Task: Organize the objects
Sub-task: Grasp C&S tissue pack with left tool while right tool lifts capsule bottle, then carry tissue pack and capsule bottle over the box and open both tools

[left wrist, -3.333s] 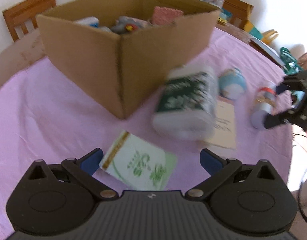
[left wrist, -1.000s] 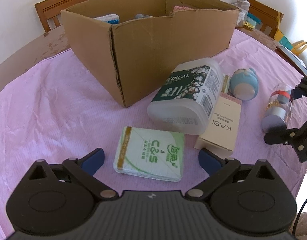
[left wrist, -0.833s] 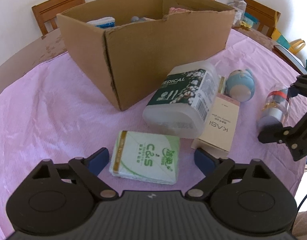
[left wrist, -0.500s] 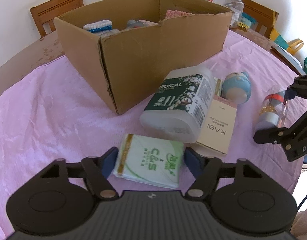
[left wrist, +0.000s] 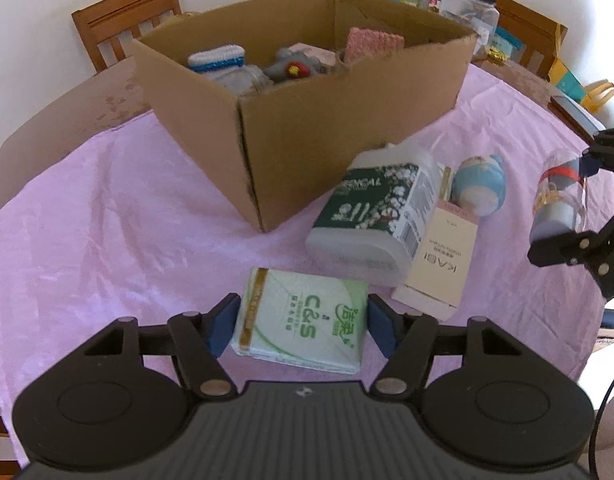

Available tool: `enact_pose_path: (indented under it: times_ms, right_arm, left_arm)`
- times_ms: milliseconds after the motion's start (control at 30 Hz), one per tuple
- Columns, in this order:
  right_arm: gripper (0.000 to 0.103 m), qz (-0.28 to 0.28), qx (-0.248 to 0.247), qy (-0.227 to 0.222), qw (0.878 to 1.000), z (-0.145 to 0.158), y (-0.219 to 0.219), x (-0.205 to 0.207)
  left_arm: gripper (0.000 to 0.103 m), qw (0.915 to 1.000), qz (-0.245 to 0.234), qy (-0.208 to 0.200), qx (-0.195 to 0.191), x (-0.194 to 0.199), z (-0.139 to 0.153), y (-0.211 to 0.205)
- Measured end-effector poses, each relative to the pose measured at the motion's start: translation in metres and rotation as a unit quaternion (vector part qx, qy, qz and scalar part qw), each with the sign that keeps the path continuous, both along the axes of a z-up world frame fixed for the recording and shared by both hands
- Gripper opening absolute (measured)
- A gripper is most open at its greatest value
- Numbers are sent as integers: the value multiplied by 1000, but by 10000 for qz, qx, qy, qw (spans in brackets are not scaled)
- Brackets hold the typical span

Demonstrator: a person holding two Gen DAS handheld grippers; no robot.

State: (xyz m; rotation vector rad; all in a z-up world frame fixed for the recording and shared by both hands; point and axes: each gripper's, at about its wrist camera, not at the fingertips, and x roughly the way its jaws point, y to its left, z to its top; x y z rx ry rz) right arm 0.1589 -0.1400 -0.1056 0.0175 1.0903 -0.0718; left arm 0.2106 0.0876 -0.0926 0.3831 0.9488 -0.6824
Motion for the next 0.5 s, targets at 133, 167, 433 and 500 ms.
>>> enact_pose_path:
  times_ms: [133, 167, 433, 500]
  right_arm:
    - [96, 155, 80, -39, 9998, 17, -9, 5]
    - [96, 195, 86, -55, 9998, 21, -11, 6]
    - [96, 605, 80, -255, 9978, 63, -26, 24]
    - [96, 742, 86, -365, 9965, 76, -29, 31]
  left_arm:
    - [67, 10000, 33, 8, -47, -1, 19, 4]
    - [67, 10000, 29, 6, -58, -1, 24, 5]
    - [67, 9987, 94, 38, -501, 3, 85, 1]
    - [67, 9981, 123, -47, -606, 8, 99, -4]
